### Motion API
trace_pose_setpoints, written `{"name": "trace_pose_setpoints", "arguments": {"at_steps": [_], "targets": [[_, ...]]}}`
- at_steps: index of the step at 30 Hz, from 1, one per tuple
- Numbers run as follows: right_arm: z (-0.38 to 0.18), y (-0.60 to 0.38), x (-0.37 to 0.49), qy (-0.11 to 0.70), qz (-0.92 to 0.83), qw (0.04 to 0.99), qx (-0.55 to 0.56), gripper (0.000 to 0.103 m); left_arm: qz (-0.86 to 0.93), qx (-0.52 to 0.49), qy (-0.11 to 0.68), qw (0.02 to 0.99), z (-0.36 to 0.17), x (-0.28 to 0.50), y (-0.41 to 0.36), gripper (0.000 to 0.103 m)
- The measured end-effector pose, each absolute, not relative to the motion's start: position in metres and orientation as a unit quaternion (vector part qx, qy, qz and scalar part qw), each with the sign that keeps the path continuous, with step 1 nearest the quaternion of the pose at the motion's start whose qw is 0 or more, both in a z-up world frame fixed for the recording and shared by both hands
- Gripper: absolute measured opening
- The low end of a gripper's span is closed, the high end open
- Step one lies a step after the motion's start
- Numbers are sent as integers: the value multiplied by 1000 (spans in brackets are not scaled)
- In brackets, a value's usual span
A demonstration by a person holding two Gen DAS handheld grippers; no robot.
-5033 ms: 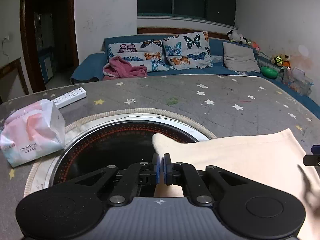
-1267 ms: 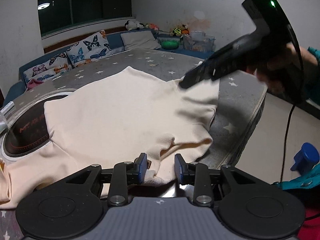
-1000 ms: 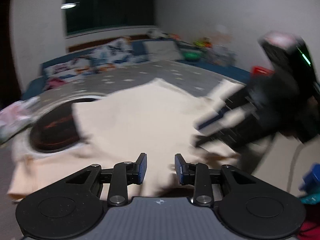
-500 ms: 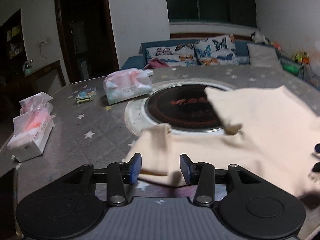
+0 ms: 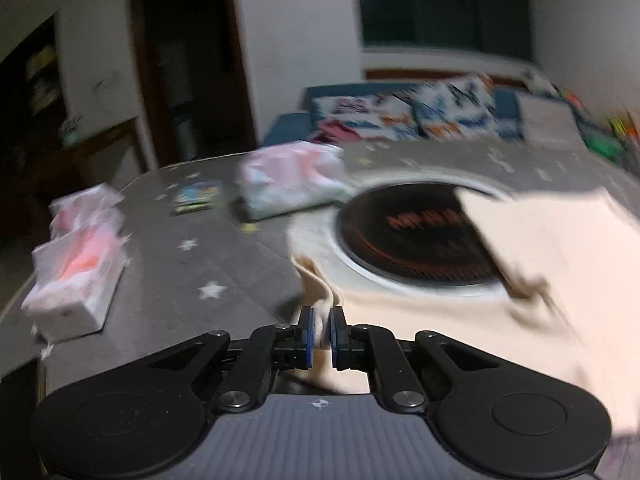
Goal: Fold clothes
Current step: 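Lift a sleeve with the left gripper and fold it across the body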
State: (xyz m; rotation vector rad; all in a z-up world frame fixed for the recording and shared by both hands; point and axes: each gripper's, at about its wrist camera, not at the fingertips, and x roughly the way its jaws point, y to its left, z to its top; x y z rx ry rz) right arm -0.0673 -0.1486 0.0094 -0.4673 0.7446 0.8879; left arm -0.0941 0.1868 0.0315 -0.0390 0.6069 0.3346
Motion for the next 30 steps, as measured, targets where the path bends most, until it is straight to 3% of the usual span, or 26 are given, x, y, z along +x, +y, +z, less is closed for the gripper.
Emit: {"name": "trace_pose_setpoints", "arguments": {"at_steps": [12, 20, 30], "targets": [[11, -145, -66, 351, 413, 808, -232, 48, 232, -93, 263, 932, 49, -110, 237, 7], [12, -142, -65, 350, 415, 807, -231, 49, 247, -108, 283, 921, 47, -115, 241, 7], [19, -132, -69, 336, 425, 806, -239, 49, 179, -130, 215, 951, 108, -128, 216, 7]]}}
